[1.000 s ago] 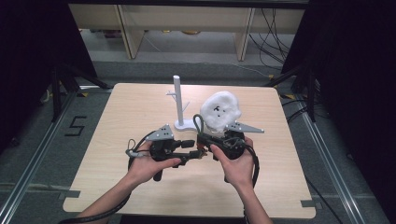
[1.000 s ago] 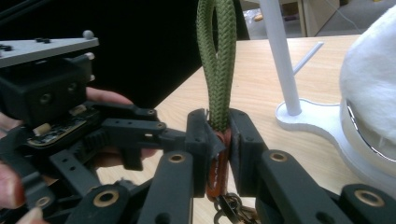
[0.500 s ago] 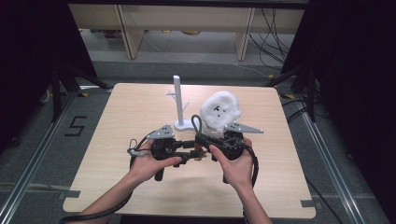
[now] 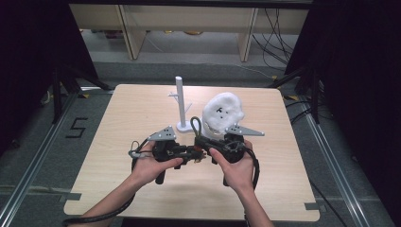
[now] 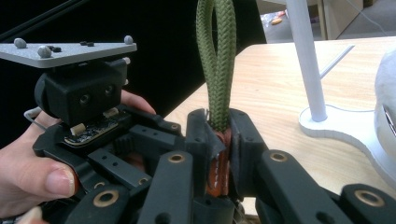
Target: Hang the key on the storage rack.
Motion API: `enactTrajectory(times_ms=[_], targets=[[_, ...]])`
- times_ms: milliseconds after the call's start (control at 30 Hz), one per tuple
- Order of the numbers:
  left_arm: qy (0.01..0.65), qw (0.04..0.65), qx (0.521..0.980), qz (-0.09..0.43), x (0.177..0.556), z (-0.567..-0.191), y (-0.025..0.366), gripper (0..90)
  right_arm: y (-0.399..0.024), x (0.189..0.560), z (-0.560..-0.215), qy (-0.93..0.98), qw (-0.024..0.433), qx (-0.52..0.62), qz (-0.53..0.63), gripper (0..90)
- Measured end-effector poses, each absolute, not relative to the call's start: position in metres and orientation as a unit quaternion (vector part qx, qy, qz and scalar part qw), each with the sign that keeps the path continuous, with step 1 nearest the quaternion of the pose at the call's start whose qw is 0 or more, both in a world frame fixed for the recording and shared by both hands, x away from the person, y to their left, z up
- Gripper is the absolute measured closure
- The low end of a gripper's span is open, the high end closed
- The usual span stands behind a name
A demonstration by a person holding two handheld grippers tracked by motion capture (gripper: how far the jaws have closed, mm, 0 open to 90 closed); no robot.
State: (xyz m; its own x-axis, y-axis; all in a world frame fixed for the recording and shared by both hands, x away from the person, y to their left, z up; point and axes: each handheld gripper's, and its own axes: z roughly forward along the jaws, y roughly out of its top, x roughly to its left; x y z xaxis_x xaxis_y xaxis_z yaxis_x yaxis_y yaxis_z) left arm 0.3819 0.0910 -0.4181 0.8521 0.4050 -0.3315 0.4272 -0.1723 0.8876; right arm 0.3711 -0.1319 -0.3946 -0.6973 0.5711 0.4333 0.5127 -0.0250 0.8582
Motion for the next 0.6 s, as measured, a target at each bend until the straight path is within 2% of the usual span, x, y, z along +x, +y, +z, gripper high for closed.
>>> enactTrajectory(times_ms=[33,133,600], targets=[[0.271,0.582,0.766,-0.008,0.3817,-0.4181,0.0911,72.5,-0.1315,0.3691,-0.3935,0.695,0.012,0.398,0.599,80.0],[0.273,0.581,0.767,-0.006,0.3808,-0.4170,0.0908,74.0,-0.1310,0.3691,-0.3939,0.698,0.019,0.393,0.599,79.8],[0.278,0.560,0.780,0.020,0.3793,-0.4114,0.0921,80.1,-0.1288,0.3677,-0.3925,0.704,0.066,0.369,0.603,73.5]])
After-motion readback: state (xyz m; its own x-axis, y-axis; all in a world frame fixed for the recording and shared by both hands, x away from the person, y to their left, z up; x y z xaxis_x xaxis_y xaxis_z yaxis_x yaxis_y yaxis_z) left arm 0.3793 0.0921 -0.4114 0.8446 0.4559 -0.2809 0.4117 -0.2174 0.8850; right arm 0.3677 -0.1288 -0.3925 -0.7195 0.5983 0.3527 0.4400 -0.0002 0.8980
